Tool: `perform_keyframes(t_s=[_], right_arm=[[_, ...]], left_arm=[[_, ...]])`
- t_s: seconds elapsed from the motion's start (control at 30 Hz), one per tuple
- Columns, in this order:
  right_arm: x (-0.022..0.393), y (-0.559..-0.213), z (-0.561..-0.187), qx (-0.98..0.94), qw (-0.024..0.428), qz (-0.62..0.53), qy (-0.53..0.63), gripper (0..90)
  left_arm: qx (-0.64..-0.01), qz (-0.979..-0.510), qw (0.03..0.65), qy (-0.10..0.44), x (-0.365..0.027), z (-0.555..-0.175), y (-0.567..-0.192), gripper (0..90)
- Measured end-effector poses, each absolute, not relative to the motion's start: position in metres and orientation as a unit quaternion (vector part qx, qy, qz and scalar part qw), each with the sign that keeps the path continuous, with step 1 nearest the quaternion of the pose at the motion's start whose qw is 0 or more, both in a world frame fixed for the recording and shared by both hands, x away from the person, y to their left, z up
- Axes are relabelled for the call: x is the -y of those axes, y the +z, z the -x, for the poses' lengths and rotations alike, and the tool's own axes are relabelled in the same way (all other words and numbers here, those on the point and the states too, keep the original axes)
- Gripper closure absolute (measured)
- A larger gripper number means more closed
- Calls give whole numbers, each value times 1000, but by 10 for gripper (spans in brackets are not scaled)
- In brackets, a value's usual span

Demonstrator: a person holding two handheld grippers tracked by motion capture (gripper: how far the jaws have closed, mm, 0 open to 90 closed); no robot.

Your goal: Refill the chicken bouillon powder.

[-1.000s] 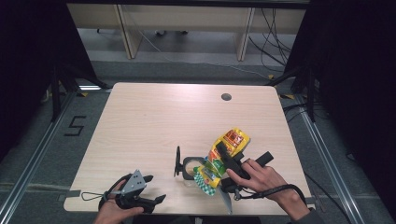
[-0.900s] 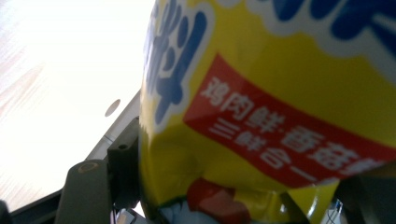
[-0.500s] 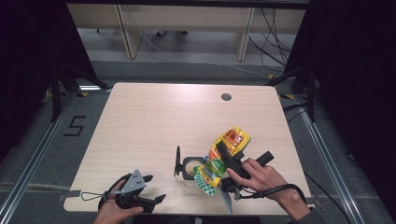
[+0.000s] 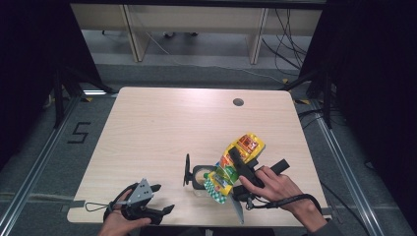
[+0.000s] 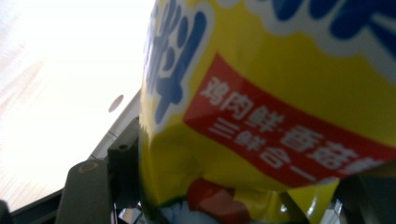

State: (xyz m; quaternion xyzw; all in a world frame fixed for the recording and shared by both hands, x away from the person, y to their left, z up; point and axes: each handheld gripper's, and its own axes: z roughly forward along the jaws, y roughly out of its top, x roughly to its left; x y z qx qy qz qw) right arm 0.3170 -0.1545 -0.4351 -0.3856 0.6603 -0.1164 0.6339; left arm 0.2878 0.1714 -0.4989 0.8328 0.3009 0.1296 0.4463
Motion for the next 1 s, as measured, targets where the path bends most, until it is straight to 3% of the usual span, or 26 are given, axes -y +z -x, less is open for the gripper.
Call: perform_keyframes(t_s=[0.3, 0.53, 0.77, 0.9, 1.0], right_arm=[[154, -436, -319, -638, 648, 403, -101, 325], [150, -439, -320, -668, 623, 389, -122, 325], [150, -434, -319, -658, 639, 382, -113, 325], [148, -444, -317, -670, 618, 396, -109, 336], [149, -443, -315, -658, 639, 383, -106, 337]], left_arm=[[-300, -833, 445, 131, -172, -288, -498, 184], [-313, -825, 453, 124, -170, -286, -500, 184], [-305, -835, 439, 128, -172, -287, -499, 184], [-304, -831, 449, 129, -171, -287, -499, 184], [-315, -827, 449, 121, -170, -287, -500, 184]])
